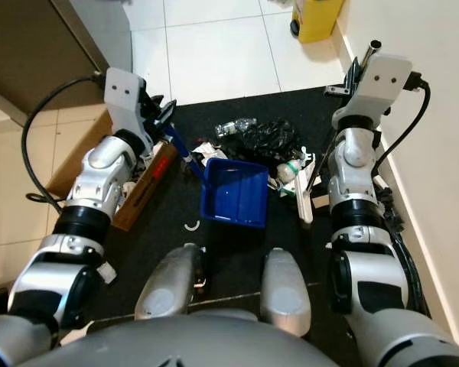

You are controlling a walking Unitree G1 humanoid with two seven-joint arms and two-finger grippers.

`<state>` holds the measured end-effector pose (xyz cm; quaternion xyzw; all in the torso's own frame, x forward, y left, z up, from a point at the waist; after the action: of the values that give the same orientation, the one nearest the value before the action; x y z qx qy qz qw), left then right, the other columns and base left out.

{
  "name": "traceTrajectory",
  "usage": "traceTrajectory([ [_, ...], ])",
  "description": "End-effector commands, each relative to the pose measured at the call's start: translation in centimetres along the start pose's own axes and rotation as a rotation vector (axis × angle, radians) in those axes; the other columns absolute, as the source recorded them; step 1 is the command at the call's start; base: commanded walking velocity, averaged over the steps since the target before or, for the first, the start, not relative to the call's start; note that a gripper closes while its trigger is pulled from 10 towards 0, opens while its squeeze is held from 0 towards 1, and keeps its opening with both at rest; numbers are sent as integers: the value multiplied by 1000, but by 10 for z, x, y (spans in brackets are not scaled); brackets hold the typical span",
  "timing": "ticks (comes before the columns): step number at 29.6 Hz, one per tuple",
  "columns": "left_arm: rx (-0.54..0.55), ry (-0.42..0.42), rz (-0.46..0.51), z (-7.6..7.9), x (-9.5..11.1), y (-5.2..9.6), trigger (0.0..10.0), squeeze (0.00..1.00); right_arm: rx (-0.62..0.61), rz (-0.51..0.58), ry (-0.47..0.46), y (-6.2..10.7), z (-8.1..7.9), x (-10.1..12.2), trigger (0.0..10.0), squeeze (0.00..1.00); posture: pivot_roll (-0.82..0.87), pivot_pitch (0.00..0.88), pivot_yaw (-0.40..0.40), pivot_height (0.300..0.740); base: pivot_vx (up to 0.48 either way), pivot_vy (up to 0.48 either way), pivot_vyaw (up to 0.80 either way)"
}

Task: Sweep floor

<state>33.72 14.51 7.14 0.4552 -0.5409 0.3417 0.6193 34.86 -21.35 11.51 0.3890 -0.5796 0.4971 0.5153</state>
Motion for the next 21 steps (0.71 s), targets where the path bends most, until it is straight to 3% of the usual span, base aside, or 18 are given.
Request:
traceTrajectory([
  [1,-16,8,35,4,8,-1,10000,0,-8,48,4,-3,4,10,10000,0,59,0,42,740,259,-401,0],
  [10,-4,4,39,2,8,0,10000,0,-8,44,4,-3,4,9,10000,0,62,0,41,740,253,-369,0],
  [21,12,11,33,-2,8,2,10000,0,-2,37,2,-3,2,8,10000,0,65,0,39,740,0,0,0],
])
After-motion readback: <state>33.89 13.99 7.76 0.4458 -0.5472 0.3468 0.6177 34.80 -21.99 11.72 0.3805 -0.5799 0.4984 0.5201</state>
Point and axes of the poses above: a point about 5 cm out from each wrist's last joint towards the gripper, its own y axis pointing back from the gripper into the wrist, its own x axis along the axis of the wrist's last joint, z = x × y, the point moved 2 cm from there along -y, pointing out of the wrist towards the gripper, and after that the axes turned 1 degree about y, right-handed, at the moved point
